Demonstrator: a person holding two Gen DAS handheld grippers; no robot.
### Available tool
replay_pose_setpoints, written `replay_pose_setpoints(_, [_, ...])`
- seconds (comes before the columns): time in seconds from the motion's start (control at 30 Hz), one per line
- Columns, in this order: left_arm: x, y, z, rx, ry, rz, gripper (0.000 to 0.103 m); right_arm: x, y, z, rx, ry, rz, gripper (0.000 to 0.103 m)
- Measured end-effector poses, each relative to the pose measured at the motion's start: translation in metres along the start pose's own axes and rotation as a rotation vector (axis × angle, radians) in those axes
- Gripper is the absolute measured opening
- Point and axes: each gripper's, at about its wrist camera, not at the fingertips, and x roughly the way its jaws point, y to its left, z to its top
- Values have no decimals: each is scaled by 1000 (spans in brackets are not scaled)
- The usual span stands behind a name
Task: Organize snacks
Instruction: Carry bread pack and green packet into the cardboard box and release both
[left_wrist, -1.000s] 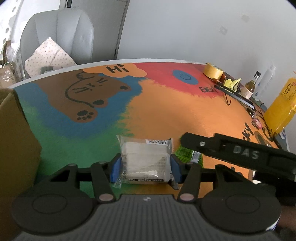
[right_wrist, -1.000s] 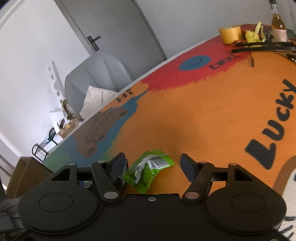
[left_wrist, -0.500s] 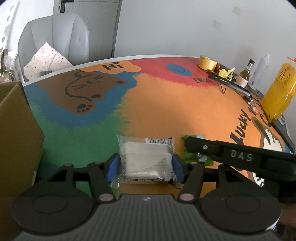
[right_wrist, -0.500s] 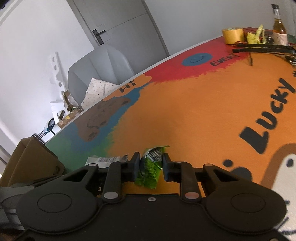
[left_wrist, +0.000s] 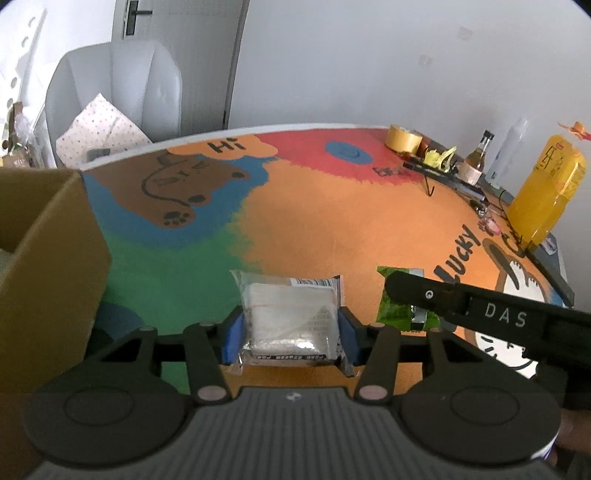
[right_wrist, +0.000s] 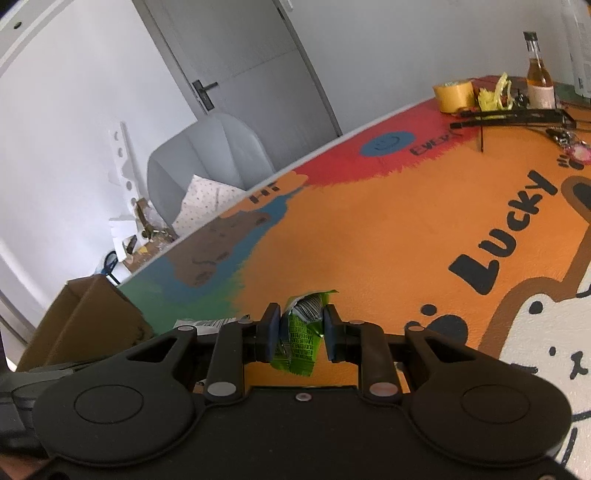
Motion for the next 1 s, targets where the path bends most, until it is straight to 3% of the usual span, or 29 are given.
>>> replay_pose_setpoints(0.53, [-65,13,9,-15,-116,11,51,-33,45,9,-64,-78,69,23])
replay_pose_setpoints(1.0, [-116,57,10,-64,-194,62,51,-39,102,9,-140,-97,133,23])
